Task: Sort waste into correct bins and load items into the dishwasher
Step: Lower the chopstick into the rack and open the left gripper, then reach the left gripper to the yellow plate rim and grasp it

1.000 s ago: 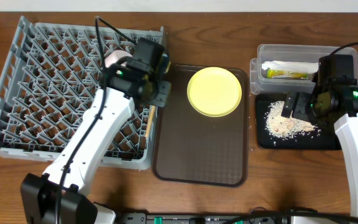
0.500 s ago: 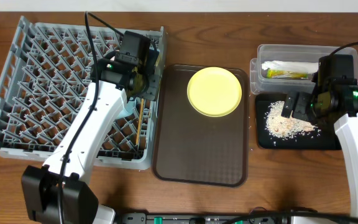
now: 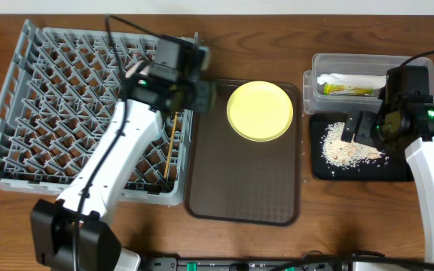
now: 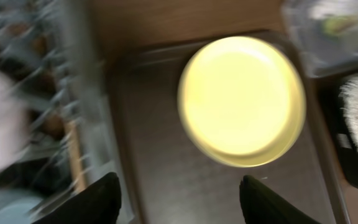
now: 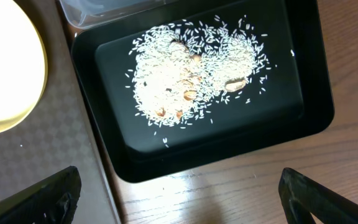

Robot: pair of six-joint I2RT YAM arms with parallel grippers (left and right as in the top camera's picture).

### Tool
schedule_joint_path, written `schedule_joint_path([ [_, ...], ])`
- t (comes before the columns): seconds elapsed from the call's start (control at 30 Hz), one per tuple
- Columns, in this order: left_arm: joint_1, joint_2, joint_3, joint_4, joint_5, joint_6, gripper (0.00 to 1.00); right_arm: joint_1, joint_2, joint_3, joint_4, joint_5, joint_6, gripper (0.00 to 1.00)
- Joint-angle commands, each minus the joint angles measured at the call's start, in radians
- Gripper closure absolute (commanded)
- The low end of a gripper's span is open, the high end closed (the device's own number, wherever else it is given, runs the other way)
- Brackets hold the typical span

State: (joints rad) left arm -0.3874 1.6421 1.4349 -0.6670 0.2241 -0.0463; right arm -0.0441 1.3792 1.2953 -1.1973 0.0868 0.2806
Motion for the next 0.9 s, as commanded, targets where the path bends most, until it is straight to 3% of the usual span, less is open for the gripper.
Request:
schedule_joint_path([
  [0.0,-0.085,0.05,-0.004,0.039,0.002,0.063,0.34,-0.003,-0.005,0.013,0.0,0.01,-0.008,0.01],
  [0.23,-0.273,0.193,-0.004,0.126,-0.014,0.274,0.3,-0.003,-0.005,0.013,0.0,0.01,-0.008,0.01],
  [0.5,-0.398,0.349,-0.004,0.195,-0.136,0.306,0.26,-0.003,-0.005,0.013,-0.001,0.01,-0.008,0.01],
  [0.87,-0.415,0.478,-0.004,0.213,-0.191,0.304,0.27,-0.003,-0.005,0.013,-0.003,0.01,-0.008,0.01],
])
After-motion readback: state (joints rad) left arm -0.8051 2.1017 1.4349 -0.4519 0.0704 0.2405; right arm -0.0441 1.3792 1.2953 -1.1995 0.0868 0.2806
